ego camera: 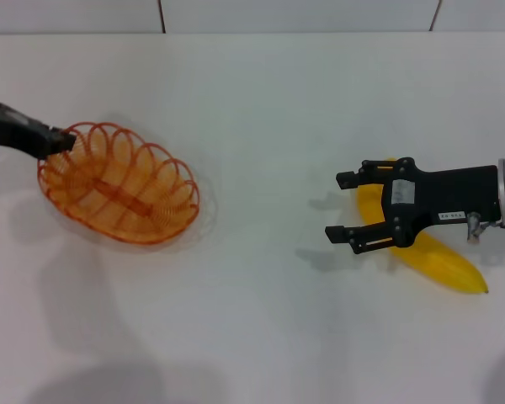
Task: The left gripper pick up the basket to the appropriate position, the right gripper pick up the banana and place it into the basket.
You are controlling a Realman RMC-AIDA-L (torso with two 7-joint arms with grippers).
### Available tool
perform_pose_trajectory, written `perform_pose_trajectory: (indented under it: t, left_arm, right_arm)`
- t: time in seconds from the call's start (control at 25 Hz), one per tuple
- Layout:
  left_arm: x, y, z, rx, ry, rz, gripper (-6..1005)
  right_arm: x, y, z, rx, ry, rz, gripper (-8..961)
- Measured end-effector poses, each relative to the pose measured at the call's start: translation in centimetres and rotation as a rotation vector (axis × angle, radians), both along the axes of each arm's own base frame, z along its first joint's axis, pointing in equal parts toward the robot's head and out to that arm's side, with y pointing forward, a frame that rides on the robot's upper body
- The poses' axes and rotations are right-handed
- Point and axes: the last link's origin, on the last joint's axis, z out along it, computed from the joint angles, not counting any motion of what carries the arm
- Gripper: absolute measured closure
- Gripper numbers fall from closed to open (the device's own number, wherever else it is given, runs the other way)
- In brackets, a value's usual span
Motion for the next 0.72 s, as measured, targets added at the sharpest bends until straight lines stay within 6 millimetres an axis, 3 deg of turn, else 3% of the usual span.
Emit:
perform_pose_trajectory:
  t: [0.4,0.72]
  left_arm:
    - [1.4,0.6,-0.3,0.038,-0.081,-0.080,921]
    - [0.8,1.3,-1.1,0.088,-0.102,-0.065,927]
  right_arm:
    - [-0.2,0.0,0.0,-0.003,0.003,0.005,63]
    - [-0.2,0.0,0.0,-0.003,0.004,0.005,63]
